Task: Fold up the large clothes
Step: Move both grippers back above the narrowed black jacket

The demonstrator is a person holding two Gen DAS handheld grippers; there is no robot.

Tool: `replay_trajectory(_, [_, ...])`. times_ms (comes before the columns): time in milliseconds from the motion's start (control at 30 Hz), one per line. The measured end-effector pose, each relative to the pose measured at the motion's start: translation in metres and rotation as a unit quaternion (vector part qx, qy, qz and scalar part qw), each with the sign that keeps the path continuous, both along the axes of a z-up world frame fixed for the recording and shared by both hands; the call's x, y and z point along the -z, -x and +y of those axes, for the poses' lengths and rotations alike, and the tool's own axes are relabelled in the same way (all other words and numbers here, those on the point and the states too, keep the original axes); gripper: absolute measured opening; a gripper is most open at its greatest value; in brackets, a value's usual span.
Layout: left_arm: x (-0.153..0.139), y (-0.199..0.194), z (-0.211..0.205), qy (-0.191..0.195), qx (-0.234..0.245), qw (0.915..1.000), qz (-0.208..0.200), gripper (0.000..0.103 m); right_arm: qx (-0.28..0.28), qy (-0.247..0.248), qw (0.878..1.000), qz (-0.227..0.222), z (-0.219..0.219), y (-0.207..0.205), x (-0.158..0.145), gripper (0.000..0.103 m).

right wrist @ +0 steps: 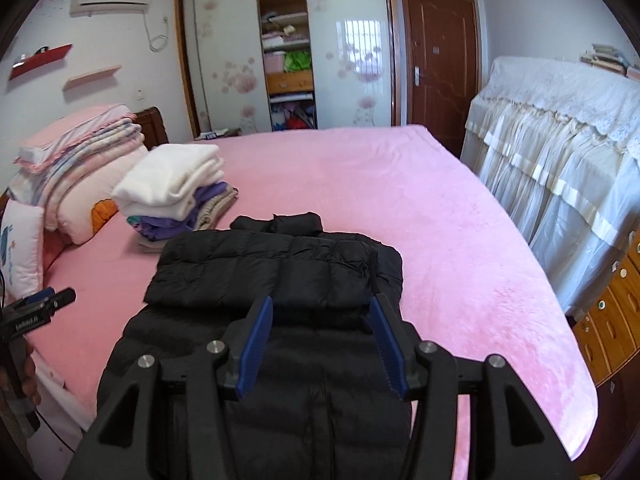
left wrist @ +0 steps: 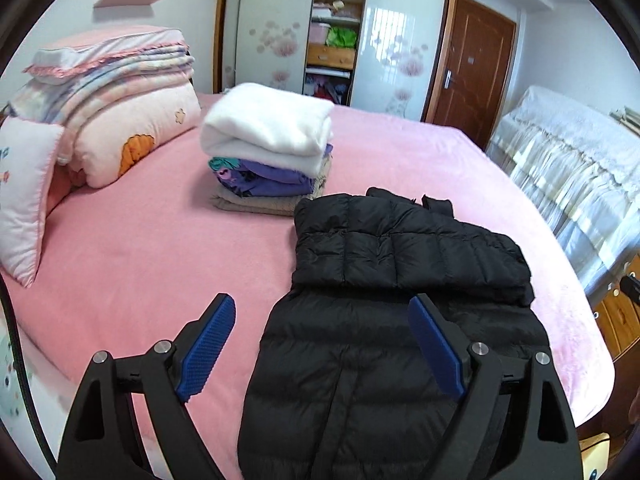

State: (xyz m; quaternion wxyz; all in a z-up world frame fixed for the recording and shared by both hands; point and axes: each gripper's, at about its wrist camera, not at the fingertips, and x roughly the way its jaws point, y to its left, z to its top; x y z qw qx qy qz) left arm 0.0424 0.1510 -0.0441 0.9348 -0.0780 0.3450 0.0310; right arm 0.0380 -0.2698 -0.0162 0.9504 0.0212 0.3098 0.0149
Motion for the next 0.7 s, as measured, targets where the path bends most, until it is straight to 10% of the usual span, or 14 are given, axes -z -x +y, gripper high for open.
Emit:
replay_trajectory(333, [0.015,0.065,0.015,0.003,0.006,0.9999,-0.007,0.087,-0.015,0.023,1.000,-0.002,0.012,0.063,0.008,0.055])
replay_trajectory(700, [0.096,0.087,0.046,0.031,0.020,0.9972,0.065,0.087,-0.032,0.027,0.999,0.028,0.015,0.096,0.056,0.063])
